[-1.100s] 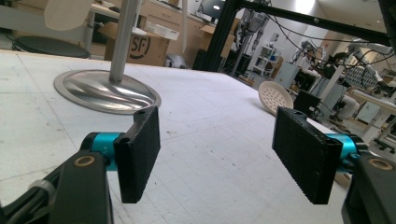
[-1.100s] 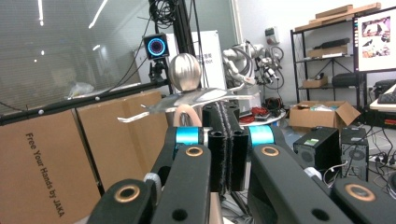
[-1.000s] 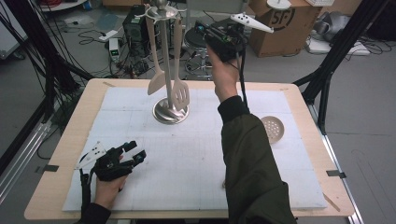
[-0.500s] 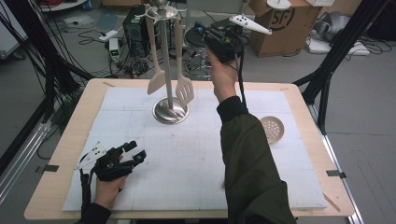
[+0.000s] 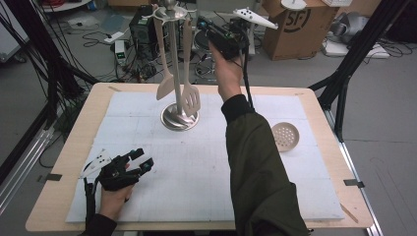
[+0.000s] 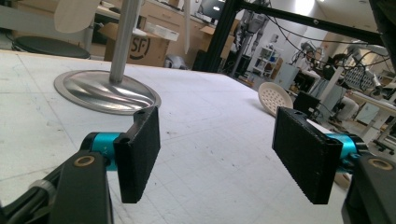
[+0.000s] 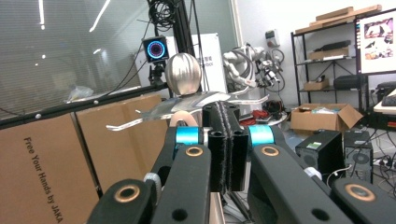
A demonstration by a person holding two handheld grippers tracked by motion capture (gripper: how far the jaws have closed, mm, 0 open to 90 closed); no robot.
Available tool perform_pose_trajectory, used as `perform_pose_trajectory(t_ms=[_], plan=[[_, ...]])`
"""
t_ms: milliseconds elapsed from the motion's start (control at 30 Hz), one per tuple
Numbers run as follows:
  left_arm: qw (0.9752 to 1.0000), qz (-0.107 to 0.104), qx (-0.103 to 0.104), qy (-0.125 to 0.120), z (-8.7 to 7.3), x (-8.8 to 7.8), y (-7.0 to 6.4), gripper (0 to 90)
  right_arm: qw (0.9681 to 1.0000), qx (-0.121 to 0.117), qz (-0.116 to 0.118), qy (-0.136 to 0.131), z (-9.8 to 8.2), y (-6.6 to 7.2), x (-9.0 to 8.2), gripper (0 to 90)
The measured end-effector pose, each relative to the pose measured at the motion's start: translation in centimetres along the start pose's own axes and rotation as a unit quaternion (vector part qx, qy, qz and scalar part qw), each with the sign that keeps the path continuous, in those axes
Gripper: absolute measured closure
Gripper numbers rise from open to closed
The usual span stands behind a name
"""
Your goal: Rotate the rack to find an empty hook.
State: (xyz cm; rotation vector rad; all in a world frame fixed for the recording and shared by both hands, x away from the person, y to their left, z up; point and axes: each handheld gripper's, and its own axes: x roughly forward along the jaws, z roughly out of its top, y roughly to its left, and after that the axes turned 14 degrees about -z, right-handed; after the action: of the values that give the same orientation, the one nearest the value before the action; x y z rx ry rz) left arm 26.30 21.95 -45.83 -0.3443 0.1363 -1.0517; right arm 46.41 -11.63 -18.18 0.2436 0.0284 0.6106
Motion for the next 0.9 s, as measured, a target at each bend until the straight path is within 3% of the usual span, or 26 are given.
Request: perform_pose_trajectory(t_ms=[233, 433, 900], plan=[[1.0, -0.002, -0.001, 0.0, 0.0, -0.1, 0.1, 32.8, 0.9999, 0.007, -0.008, 0.009, -0.5, -0.4, 0.9, 90.0], [1.0, -0.002, -0.003, -0.001, 0.0, 0.0, 0.1, 32.8, 0.9999, -0.002, -0.011, 0.011, -0.2, 0.1, 1.6, 90.0], [1.0, -0.002, 0.0, 0.0, 0.0, 0.0, 0.0, 32.8, 0.9996, -0.019, 0.014, 0.015, -0.3, 2.0, 1.7, 90.0]])
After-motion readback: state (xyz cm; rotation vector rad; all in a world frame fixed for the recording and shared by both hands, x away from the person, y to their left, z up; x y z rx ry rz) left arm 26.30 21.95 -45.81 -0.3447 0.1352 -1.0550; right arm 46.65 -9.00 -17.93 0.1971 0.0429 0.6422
